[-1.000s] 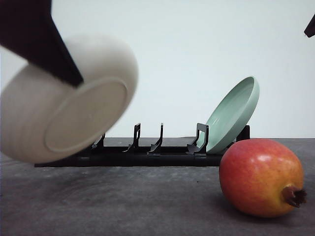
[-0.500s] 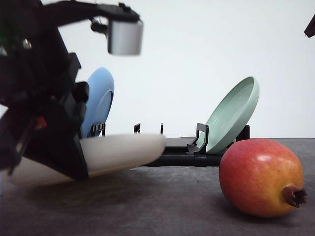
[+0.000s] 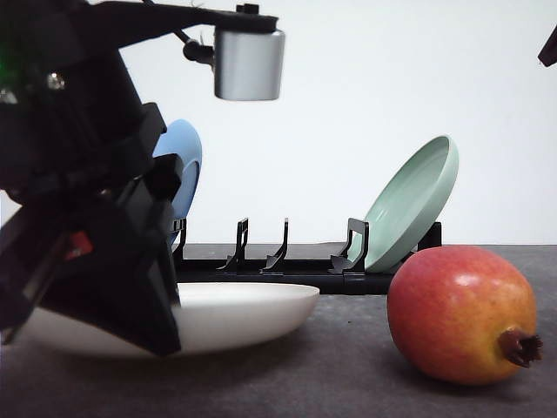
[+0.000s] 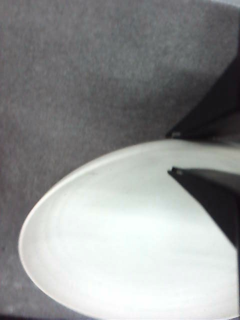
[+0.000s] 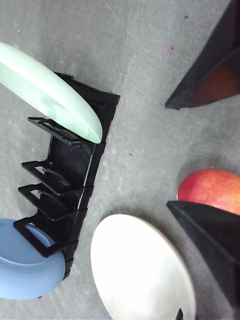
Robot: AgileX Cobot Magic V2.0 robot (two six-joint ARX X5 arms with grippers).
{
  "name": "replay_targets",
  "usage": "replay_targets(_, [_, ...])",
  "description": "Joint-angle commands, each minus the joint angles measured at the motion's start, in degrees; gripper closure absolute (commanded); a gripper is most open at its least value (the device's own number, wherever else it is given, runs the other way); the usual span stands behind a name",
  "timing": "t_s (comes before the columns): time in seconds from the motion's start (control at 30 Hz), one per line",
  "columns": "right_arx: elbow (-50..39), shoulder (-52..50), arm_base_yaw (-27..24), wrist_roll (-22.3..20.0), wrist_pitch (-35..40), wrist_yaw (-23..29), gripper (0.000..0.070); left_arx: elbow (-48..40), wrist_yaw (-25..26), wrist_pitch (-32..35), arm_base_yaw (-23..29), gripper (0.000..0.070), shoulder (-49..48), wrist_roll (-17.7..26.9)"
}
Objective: Place pomegranate in white plate
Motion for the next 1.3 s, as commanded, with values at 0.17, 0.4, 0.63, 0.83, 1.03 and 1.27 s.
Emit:
replay_targets(0.17, [0.87,0.22,0.26,0.15,0.53,0.22,0.0330,3.58,2.00,-4.95,0.05,0.0315,-0.67,-4.59])
replay_targets(0.4, [0.87,0.22,0.26,0.15,0.52,0.22,0.0330,5.31,17.05,-8.48,6.45,0.0298,-9.03,-13.42])
replay_targets(0.63, [0.87,0.22,0.26,0.15,0.50,0.17,0.0330,5.31,22.89,-8.41,19.83,0.0306,-18.15,-18.21])
replay_targets(0.83, [0.87,0.22,0.26,0.15,0.50,0.15,0.0330,5.31,24.64,-8.24,34.00,0.0306,-23.66,-18.21])
replay_targets(1.03, [0.87,0.22,0.26,0.17,0.33,0.08,0.0330,4.99,32.70,-8.00,48.20,0.0306,-27.78,-18.25])
replay_targets(1.27, [0.87,0.22,0.26,1.84,-0.19,-0.29,0.0329,-1.29,35.39,-5.50,60.44,0.0306,-36.10,-22.91])
